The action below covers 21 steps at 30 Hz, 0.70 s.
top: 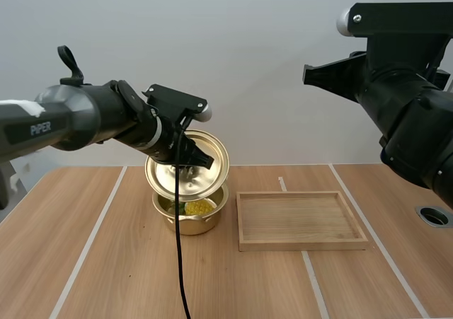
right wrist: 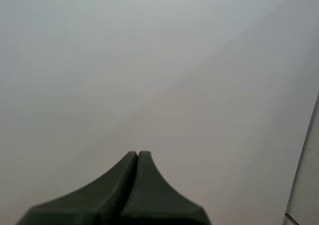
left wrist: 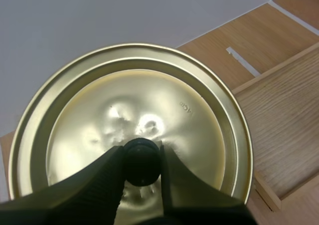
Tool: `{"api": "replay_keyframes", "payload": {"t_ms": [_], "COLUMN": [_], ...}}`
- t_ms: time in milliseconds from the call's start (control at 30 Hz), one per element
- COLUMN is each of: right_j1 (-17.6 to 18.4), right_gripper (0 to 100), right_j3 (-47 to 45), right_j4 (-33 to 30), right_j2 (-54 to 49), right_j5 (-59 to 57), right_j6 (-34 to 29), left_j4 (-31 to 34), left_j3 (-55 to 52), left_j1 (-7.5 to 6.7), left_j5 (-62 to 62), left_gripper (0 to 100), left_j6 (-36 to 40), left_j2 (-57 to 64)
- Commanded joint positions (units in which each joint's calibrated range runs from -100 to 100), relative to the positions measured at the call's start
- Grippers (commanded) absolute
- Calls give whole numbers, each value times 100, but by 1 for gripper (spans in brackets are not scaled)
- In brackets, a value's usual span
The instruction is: Open the pot, put the pineapple inside, and close it
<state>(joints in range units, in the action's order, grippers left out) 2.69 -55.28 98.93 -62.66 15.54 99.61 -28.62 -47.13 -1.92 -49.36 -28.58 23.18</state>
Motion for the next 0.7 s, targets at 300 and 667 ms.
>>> {"api": "replay_keyframes", "payload": {"t_ms": [300, 667], "right_j1": [-26, -26], "right_gripper": [0, 0], "right_j3": [-16, -16], "right_j4": [28, 28], "right_j2": [-77, -77], "right_j5": [82, 82], "right_j6": [39, 39], "left_j4": [-132, -132], "left_j3": [-11, -11], "left_j1": [-15, -15], "left_j5": [230, 166], "left_gripper": [0, 0], "left_j6": [-177, -251], "left_j2": [-720, -1092]}}
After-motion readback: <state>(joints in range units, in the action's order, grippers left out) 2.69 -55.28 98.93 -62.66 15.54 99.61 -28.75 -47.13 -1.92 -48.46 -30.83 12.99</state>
